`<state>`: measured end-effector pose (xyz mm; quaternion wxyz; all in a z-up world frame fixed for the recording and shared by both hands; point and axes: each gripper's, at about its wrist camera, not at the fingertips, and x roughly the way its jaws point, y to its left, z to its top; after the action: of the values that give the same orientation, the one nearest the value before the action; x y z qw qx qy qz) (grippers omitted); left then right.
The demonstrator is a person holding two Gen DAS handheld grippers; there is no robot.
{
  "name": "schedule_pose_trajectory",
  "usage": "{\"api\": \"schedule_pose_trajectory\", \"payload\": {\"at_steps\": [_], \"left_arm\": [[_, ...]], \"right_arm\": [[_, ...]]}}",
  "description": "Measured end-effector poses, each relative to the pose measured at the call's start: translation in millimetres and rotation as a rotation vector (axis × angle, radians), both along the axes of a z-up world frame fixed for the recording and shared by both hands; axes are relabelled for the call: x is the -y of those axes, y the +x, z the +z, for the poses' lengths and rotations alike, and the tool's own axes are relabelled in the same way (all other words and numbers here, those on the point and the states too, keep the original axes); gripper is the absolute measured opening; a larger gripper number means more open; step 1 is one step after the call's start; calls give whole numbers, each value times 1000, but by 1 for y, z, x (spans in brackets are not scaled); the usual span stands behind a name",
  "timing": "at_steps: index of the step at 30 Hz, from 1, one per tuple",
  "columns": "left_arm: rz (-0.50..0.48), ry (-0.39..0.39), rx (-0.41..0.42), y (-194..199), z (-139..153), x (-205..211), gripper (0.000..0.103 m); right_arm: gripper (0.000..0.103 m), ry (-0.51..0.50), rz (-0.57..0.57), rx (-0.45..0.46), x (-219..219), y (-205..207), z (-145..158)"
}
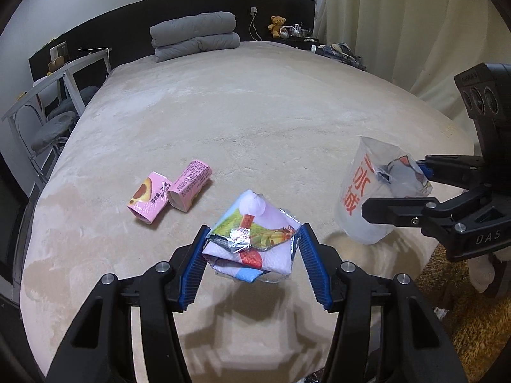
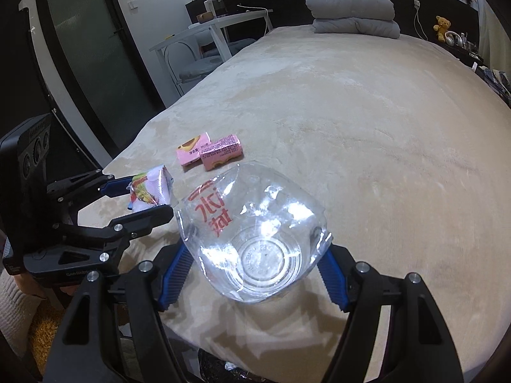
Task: Collect trash
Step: 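Carry the wrapper and clear cup down over the black bin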
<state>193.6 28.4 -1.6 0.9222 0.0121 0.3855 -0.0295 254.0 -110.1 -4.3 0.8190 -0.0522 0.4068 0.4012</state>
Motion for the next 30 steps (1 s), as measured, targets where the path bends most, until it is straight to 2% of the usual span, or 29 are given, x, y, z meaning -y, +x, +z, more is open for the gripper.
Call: {"api": "schedule_pose_trajectory", "payload": {"at_steps": [15,30], "left_arm": [[27,-65,50,-87,-8,30,55],[10,-116,36,-132,-23,56,55]], "right_arm": [[71,25,-58,2,45,-71,-12],[71,45,-69,-12,74,-115,-22]]}}
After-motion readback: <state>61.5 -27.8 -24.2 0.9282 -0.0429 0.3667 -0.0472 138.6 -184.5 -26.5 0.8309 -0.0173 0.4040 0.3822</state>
